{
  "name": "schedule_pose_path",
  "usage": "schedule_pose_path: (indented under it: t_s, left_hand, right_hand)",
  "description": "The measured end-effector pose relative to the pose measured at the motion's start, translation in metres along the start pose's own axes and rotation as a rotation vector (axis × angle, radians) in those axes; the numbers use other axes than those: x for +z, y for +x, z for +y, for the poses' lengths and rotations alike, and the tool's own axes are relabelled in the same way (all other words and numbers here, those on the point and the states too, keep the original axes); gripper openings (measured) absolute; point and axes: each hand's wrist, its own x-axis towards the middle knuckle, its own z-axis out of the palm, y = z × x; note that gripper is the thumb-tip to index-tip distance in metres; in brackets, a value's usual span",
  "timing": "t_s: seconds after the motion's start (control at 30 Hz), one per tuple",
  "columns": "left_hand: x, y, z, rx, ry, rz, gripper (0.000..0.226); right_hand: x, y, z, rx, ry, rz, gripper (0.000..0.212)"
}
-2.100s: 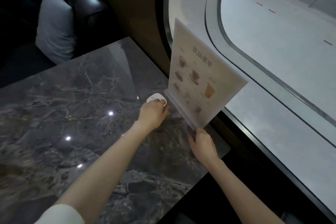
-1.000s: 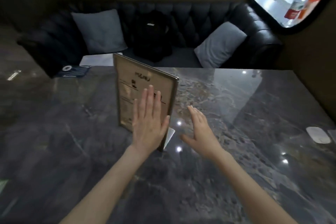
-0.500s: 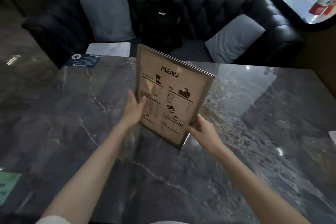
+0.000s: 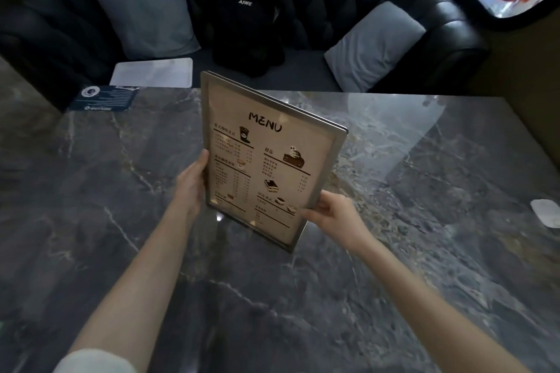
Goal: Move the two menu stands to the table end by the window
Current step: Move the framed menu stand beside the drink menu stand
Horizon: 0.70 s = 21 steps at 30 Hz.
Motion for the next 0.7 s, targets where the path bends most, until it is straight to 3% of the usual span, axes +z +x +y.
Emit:
schedule_pose_path:
  t_s: [0.13,0.33,0.47,0.7]
  left_hand:
    - [0.000,0.001,0.002,-0.066,-0.051,0.022,0.028]
    - [0.020,-0.007,0.017,-0.099,-0.093,0.053,0.035]
    - [0.052,-0.009,0.029,-0.092,-0.064,0.025,0.037]
    - [0.133,-0.020,0.034,-0.053,0.036,-0.046,0.023]
  right_hand:
    - [0.002,0.000,0.003,-0.015,-0.015,0.032,0.029]
    - [-0.019,0.006,0.001,0.043,0.221,-0.023,0.034]
    - [-0.044,0.001,0.005,0.042,0.299,-0.005,0.034]
    - [-0.110,-0.025,0.019,0.019,0.329,0.114,0.031]
